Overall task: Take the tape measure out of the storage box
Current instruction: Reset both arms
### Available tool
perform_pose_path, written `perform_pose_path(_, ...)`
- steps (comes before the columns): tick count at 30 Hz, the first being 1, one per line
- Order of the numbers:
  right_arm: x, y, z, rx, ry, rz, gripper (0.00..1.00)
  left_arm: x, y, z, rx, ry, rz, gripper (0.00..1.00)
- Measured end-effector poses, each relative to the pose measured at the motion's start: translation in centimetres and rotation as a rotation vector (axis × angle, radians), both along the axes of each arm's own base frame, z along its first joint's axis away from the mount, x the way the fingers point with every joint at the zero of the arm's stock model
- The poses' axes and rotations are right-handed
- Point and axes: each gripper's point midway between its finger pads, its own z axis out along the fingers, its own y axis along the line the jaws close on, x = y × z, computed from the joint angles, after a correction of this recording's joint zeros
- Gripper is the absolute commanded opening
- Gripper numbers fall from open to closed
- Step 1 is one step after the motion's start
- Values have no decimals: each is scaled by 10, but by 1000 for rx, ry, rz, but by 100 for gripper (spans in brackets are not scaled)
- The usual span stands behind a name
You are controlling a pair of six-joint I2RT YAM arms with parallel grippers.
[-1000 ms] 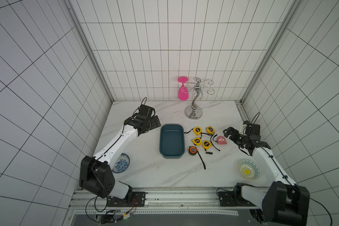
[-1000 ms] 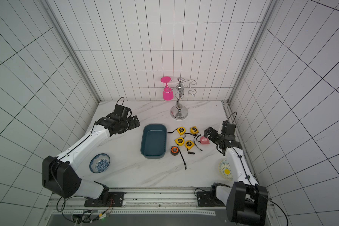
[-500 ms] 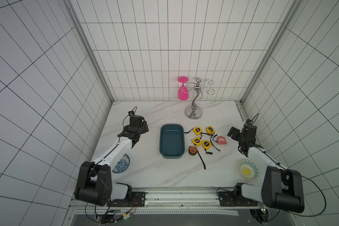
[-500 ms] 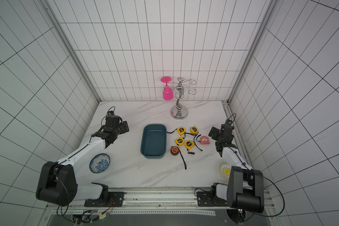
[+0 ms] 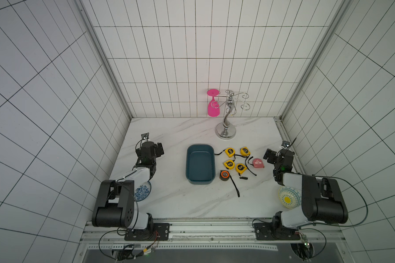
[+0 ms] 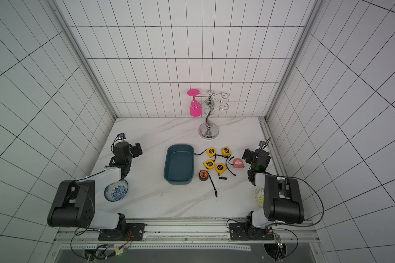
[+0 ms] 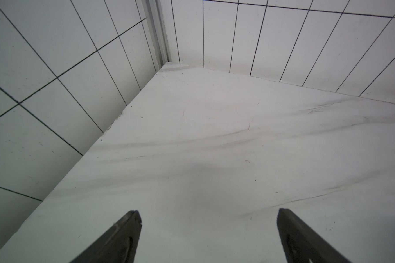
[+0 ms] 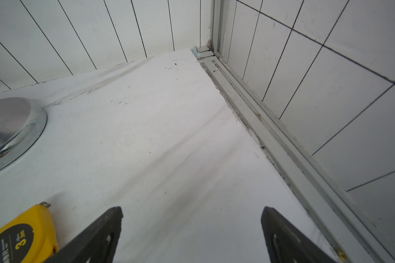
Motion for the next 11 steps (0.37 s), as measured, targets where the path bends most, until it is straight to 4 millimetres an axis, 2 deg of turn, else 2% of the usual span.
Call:
perform_pose_path(2, -4, 3, -9, -12, 19, 4, 99, -1, -5, -10, -1, -16, -30, 97)
perform_pose_path(6, -1, 5, -1, -35, -13, 0, 99, -10, -10, -29, -4, -10, -66, 98)
perform_pose_path(11, 1, 4, 3, -51, -28, -6, 99, -5, -11, -19, -4, -65, -82, 98)
